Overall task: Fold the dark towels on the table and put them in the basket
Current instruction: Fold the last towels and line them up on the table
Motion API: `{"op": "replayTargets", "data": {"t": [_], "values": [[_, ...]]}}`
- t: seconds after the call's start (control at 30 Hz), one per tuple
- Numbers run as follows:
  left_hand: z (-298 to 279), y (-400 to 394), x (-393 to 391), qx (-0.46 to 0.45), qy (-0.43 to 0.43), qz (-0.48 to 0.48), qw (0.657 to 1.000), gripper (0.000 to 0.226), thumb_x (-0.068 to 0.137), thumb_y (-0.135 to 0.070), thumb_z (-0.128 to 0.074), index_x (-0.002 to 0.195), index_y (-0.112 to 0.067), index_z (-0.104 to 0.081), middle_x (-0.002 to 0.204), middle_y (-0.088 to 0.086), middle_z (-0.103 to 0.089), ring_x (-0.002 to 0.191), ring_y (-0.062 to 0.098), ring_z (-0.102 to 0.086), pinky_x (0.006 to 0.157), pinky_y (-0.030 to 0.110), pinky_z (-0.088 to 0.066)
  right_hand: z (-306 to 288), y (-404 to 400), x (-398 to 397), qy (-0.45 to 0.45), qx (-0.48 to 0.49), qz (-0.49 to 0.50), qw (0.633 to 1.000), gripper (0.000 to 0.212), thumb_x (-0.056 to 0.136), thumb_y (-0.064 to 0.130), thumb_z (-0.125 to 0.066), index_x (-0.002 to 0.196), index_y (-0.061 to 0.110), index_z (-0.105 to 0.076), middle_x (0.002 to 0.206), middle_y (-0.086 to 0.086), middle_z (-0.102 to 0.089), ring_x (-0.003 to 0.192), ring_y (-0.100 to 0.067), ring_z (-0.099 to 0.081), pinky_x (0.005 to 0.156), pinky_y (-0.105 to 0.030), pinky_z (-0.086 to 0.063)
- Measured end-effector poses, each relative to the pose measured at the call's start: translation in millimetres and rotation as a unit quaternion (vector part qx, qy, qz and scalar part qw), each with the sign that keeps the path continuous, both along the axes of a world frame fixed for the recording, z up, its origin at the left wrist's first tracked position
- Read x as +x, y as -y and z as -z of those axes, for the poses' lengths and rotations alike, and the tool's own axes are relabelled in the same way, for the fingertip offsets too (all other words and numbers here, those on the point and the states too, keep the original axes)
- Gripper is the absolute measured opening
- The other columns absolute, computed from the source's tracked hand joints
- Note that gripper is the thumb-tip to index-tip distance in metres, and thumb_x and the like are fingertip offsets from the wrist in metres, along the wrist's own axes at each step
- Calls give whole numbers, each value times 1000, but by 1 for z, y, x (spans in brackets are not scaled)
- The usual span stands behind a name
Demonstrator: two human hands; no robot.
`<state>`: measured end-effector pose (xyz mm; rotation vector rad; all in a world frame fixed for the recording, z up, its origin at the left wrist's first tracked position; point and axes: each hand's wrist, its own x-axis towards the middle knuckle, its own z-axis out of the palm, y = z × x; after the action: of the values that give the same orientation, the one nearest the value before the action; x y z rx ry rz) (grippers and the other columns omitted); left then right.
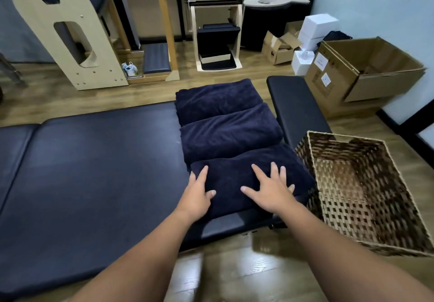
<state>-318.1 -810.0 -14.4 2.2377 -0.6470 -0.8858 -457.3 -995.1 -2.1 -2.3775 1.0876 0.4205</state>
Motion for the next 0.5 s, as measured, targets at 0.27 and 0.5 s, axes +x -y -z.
{"op": "replayTargets", "data": {"t": [0.27, 0.5], "values": [[-11, -40, -4, 114, 133, 96, 980, 64, 103, -52, -45, 159, -27, -27, 170, -8, 3, 156, 19, -6, 120, 47, -29, 8, -31, 5, -17, -20, 10, 1000, 73, 96, 69, -35, 157, 47, -2, 166, -2, 22, 149, -38, 27, 112, -75, -13], [-13, -164, -10, 105, 68, -26, 992, 52, 98, -56, -51, 132, -18, -61, 144, 3, -57, 131, 24, -53, 107, 40, -43, 2, -132, 17, -4, -22, -59, 998, 91, 88, 73, -49, 158, 41, -2, 167, -1, 18, 147, -46, 23, 115, -64, -26]]}}
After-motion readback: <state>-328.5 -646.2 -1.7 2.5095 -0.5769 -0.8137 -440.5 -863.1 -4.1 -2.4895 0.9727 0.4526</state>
